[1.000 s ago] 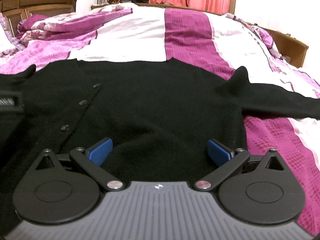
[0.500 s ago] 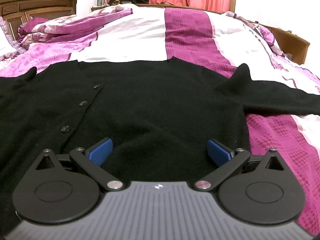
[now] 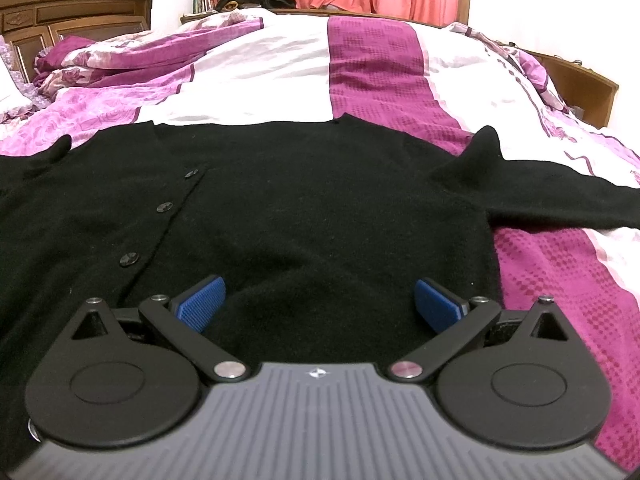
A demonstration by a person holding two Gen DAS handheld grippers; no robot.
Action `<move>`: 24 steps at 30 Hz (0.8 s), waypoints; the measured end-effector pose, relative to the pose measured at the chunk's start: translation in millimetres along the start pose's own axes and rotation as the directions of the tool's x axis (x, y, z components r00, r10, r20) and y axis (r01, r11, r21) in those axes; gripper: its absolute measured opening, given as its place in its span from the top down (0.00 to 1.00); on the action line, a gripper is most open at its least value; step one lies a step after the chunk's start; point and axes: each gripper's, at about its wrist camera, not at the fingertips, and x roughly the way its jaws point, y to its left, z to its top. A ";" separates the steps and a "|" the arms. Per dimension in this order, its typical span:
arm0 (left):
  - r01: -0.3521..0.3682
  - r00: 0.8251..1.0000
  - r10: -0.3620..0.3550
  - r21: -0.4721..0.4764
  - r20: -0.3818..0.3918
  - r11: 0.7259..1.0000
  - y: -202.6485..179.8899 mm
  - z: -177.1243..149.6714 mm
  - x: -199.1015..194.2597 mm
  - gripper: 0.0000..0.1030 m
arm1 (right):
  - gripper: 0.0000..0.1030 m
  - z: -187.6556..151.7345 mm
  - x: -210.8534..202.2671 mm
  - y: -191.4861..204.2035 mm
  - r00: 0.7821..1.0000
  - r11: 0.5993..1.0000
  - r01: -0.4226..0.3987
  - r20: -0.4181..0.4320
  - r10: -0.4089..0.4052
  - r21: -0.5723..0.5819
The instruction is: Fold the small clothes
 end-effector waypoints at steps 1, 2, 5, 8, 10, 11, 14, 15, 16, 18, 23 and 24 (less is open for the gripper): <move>0.031 0.999 -0.032 0.014 0.022 0.999 -5.1 2.4 -5.1 0.95 | 0.00 0.0 0.2 -0.3 1.000 1.000 -0.002 0.000 0.002 0.002; 0.075 0.996 -0.076 0.025 0.044 0.997 -10.4 4.2 -10.4 0.95 | 0.00 0.1 0.3 -0.7 1.000 1.000 -0.005 0.000 0.005 0.004; 0.177 0.976 -0.186 0.082 0.111 0.981 -32.6 4.7 -31.2 0.95 | 0.00 0.1 0.9 -3.7 1.000 1.000 -0.016 0.000 0.016 0.018; 0.277 0.945 -0.293 0.118 0.143 0.954 -58.5 1.0 -51.3 0.95 | 0.00 0.2 1.5 -4.5 1.000 1.000 -0.020 0.001 0.020 0.023; 0.346 0.920 -0.363 0.131 0.149 0.929 -76.2 -2.9 -64.7 0.95 | 0.00 0.4 1.6 -4.5 1.000 1.000 -0.020 0.001 0.020 0.023; 0.375 0.908 -0.392 0.133 0.146 0.917 -84.0 -4.9 -71.8 0.95 | 0.00 0.4 1.6 -4.3 1.000 1.000 -0.020 0.001 0.020 0.023; 0.461 0.875 -0.474 0.125 0.104 0.879 -109.4 -9.5 -82.9 0.95 | 0.00 0.2 1.7 -5.4 1.000 0.999 -0.022 0.003 0.022 0.026; 0.487 0.862 -0.499 0.126 0.088 0.864 -117.4 -12.5 -87.0 0.95 | 0.00 0.3 1.7 -5.8 1.000 0.999 -0.023 0.004 0.023 0.027; 0.509 0.850 -0.521 0.131 0.074 0.850 -125.7 -16.6 -91.9 0.95 | 0.00 0.3 1.8 -6.0 1.000 0.999 -0.024 0.005 0.024 0.028; 0.542 0.831 -0.553 0.142 0.052 0.828 -137.1 -23.5 -100.3 0.95 | 0.00 0.2 1.5 -6.1 1.000 0.999 -0.025 0.006 0.025 0.030; 0.606 0.789 -0.613 0.196 -0.030 0.771 -169.7 -53.8 -116.4 0.95 | 0.00 0.3 1.4 -6.0 1.000 0.999 -0.025 0.006 0.025 0.031; 0.615 0.783 -0.619 0.215 -0.054 0.759 -175.0 -61.1 -118.0 0.95 | 0.00 0.4 1.4 -5.9 1.000 0.999 -0.025 0.006 0.025 0.030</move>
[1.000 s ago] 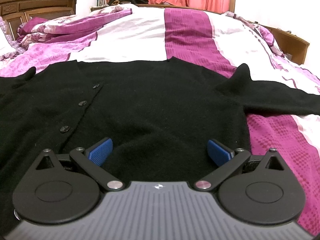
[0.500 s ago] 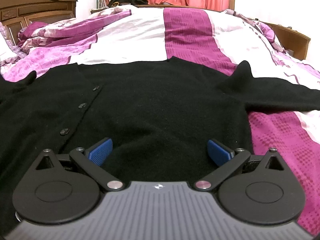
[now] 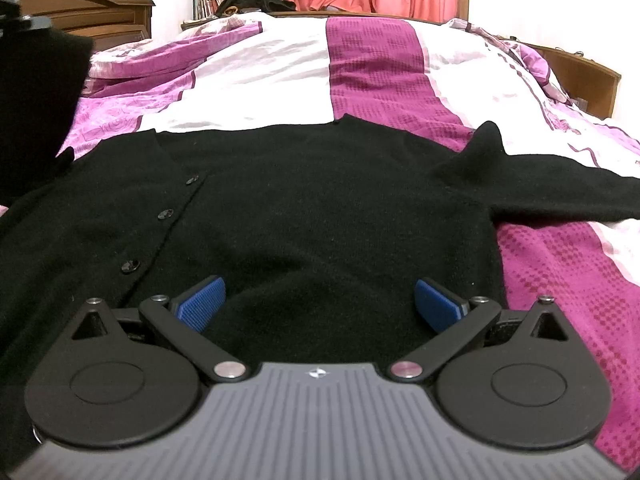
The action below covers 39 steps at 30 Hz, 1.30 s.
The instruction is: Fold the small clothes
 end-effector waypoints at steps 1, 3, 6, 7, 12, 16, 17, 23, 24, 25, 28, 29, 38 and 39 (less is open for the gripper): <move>0.013 1.000 -0.012 0.018 -0.025 1.000 -6.3 -6.6 1.6 0.95 | 0.00 0.1 0.1 0.0 1.000 1.000 0.000 0.000 0.000 0.000; 0.029 0.997 -0.026 0.046 -0.074 0.999 -12.7 -18.2 5.6 0.95 | 0.00 0.1 0.0 0.0 1.000 1.000 0.000 0.000 0.000 0.000; 0.039 0.988 -0.025 0.093 -0.150 0.995 -16.9 -41.2 15.5 0.95 | 0.00 -0.5 -0.7 0.2 1.000 1.000 0.001 0.000 -0.001 -0.001; 0.038 0.985 -0.020 0.106 -0.170 0.994 -17.1 -49.6 19.6 0.94 | 0.00 -0.5 -0.6 0.2 1.000 1.000 0.001 0.001 -0.001 -0.001; 0.068 0.962 -0.056 0.035 -0.269 0.997 -13.1 -86.4 28.2 0.93 | 0.00 -0.4 -0.6 0.0 1.000 1.000 0.000 0.001 0.000 0.000; 0.059 0.924 -0.061 -0.018 -0.379 0.998 -10.9 -103.6 39.4 0.65 | 0.00 -0.4 -1.1 0.0 1.000 1.000 0.000 0.001 0.000 0.001; 0.040 0.915 -0.047 -0.027 -0.401 0.999 -10.4 -105.3 38.6 0.39 | 0.00 -0.4 -1.0 0.1 1.000 1.000 0.000 0.001 0.000 0.001; 0.004 0.954 -0.023 -0.063 -0.298 0.998 -13.4 -93.3 -15.9 0.22 | 0.00 0.6 -1.4 -0.7 1.000 1.000 0.001 -0.001 -0.001 0.000; 0.001 0.958 -0.019 -0.064 -0.286 0.998 -15.4 -91.4 -25.6 0.22 | 0.00 0.8 -1.4 -0.2 1.000 1.000 0.003 -0.002 -0.003 -0.002; 0.000 0.962 -0.015 -0.056 -0.272 0.998 -17.0 -89.2 -36.2 0.22 | 0.00 1.2 -1.2 -0.2 1.000 1.000 0.003 -0.004 -0.003 -0.003; -0.072 0.976 0.078 0.034 -0.204 0.997 -18.9 -90.7 -74.5 0.22 | 0.00 3.1 1.6 -1.1 1.000 1.000 -0.004 -0.025 0.004 0.002; -0.108 0.977 0.119 0.075 -0.174 0.991 -18.0 -93.2 -87.7 0.22 | 0.00 4.2 3.6 -2.0 0.999 1.000 -0.012 -0.038 0.012 0.006; -0.263 0.933 0.234 -0.076 -0.272 0.962 64.3 -86.2 -92.0 0.46 | 0.00 22.8 -43.7 16.1 0.944 0.945 -0.314 0.075 0.322 -0.094; -0.272 0.923 0.228 -0.108 -0.309 0.956 75.7 -85.3 -86.8 0.51 | 0.00 24.8 -58.5 30.0 0.926 0.935 -0.320 0.157 0.342 -0.152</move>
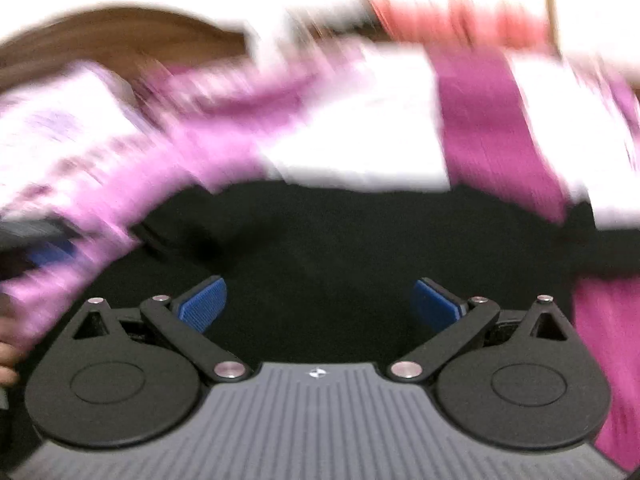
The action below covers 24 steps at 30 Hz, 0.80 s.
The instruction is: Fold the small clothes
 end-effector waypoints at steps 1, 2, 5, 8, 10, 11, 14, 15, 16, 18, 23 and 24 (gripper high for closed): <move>-0.003 0.999 0.002 -0.025 -0.043 1.000 9.0 3.6 7.7 0.62 | 0.01 8.1 -2.4 19.8 0.999 0.998 -0.011 0.049 0.015 -0.066; -0.019 0.998 0.016 -0.041 -0.068 0.999 14.2 4.8 12.5 0.79 | 0.03 17.2 2.2 37.4 0.998 0.994 -0.017 0.055 0.023 -0.112; -0.022 0.995 0.017 -0.051 -0.096 0.998 26.8 7.5 24.0 0.85 | 0.48 45.2 36.3 70.5 0.997 0.992 -0.074 0.011 0.076 -0.105; -0.035 0.995 0.031 -0.044 -0.099 0.998 28.0 8.8 25.6 0.85 | 0.54 75.0 87.3 92.2 0.972 0.981 -0.195 -0.132 0.193 -0.008; -0.051 0.994 0.047 -0.030 -0.101 0.998 25.6 10.1 27.7 0.85 | 0.40 90.8 117.4 108.0 0.954 0.969 -0.242 -0.174 0.246 0.044; -0.057 0.993 0.054 -0.027 -0.101 0.998 24.5 10.7 29.0 0.85 | 0.31 96.9 130.4 118.7 0.958 0.977 -0.210 -0.191 0.214 0.041; -0.072 0.994 0.072 -0.006 -0.084 0.997 19.1 11.7 33.8 0.84 | 0.21 110.3 165.7 147.6 0.949 0.986 -0.165 -0.276 0.155 -0.015; -0.076 0.994 0.076 -0.004 -0.081 0.997 17.5 11.9 36.5 0.84 | 0.21 112.4 175.4 156.2 0.945 0.989 -0.145 -0.301 0.128 -0.036; -0.079 0.994 0.077 -0.012 -0.080 0.997 17.1 12.2 37.8 0.84 | 0.21 112.4 185.5 162.3 0.940 0.991 -0.126 -0.326 0.101 -0.056; -0.082 0.994 0.078 -0.043 -0.080 0.996 17.3 13.0 38.1 0.84 | 0.25 107.8 201.2 165.2 0.931 0.992 -0.105 -0.358 0.075 -0.066; -0.108 0.992 0.107 0.002 -0.072 0.994 8.8 12.7 41.1 0.84 | 0.93 94.1 215.1 154.8 0.883 0.992 -0.119 -0.461 0.085 -0.044; -0.118 0.990 0.119 0.011 -0.070 0.993 6.2 13.0 42.3 0.84 | 0.95 95.0 211.8 151.3 0.890 0.991 -0.127 -0.447 0.092 -0.049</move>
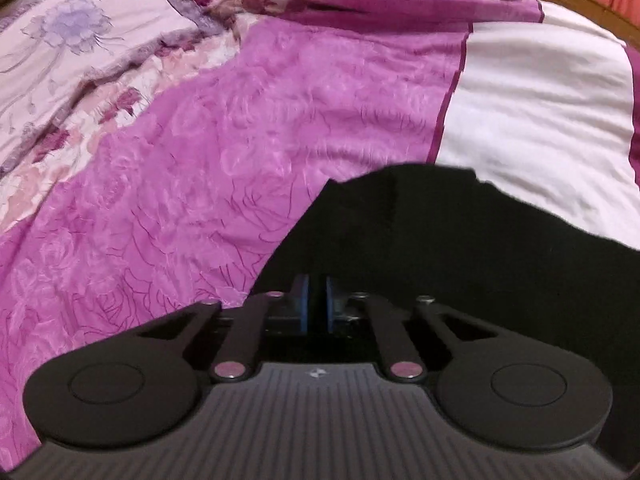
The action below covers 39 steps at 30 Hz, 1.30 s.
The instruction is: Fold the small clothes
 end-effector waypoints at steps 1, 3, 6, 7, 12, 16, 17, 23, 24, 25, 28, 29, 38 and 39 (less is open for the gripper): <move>-0.016 1.000 0.016 0.016 0.001 1.000 -3.9 1.2 2.4 0.84 | 0.96 -0.5 -3.8 -4.1 1.000 1.000 -0.003 0.014 0.003 -0.004; -0.052 0.999 0.051 0.049 0.011 0.997 -14.1 3.0 7.6 0.84 | 0.97 1.7 -16.9 -15.5 0.999 1.000 -0.022 0.048 0.022 0.001; -0.100 0.995 0.098 0.063 0.034 0.993 -25.8 2.6 19.7 0.84 | 0.97 12.0 -46.1 -36.6 0.992 0.999 -0.033 0.124 0.031 0.013; -0.118 0.992 0.115 0.074 0.043 0.990 -30.4 2.0 23.2 0.85 | 0.97 15.3 -57.5 -44.5 0.988 0.999 -0.034 0.152 0.031 0.015; -0.167 0.985 0.162 0.106 0.062 0.980 -43.2 3.9 36.6 0.88 | 0.98 34.5 -130.8 -98.0 0.943 0.999 -0.025 0.332 0.012 0.034; -0.142 0.988 0.140 0.023 0.070 0.990 -35.1 10.9 44.2 0.87 | 0.98 42.7 -188.0 -153.6 0.890 0.992 -0.072 0.455 0.018 0.102; -0.132 0.989 0.132 0.000 0.073 0.991 -32.8 10.9 44.9 0.87 | 0.98 40.3 -194.3 -165.4 0.885 0.988 -0.092 0.465 0.024 0.124; -0.092 0.992 0.095 -0.034 0.078 0.995 -28.1 7.4 39.5 0.87 | 0.20 20.4 -115.0 -127.3 0.979 0.996 -0.075 0.188 0.084 -0.056; -0.077 0.994 0.081 -0.049 0.077 0.996 -24.8 7.3 39.6 0.87 | 0.19 14.8 -102.5 -110.8 0.978 0.989 -0.102 0.171 0.120 -0.111; -0.061 0.995 0.066 -0.067 0.076 0.996 -21.3 7.1 39.3 0.87 | 0.19 11.9 -85.7 -90.4 0.981 0.979 -0.123 0.132 0.145 -0.165; -0.045 0.996 0.051 -0.086 0.075 0.995 -18.7 5.3 37.4 0.87 | 0.19 15.3 -40.2 -44.4 0.988 0.966 -0.151 0.003 0.155 -0.210; -0.046 0.996 0.053 -0.085 0.076 0.995 -19.5 4.5 36.8 0.87 | 0.19 20.4 -26.0 -33.6 0.990 0.967 -0.140 -0.037 0.136 -0.211; -0.060 0.996 0.065 -0.080 0.066 0.995 -21.7 6.1 37.9 0.87 | 0.80 32.4 20.4 -0.8 0.967 0.959 0.093 -0.205 -0.151 -0.269; -0.064 0.995 0.069 -0.076 0.068 0.995 -22.7 5.8 38.0 0.87 | 0.82 34.1 18.1 -2.5 0.970 0.966 0.084 -0.203 -0.136 -0.246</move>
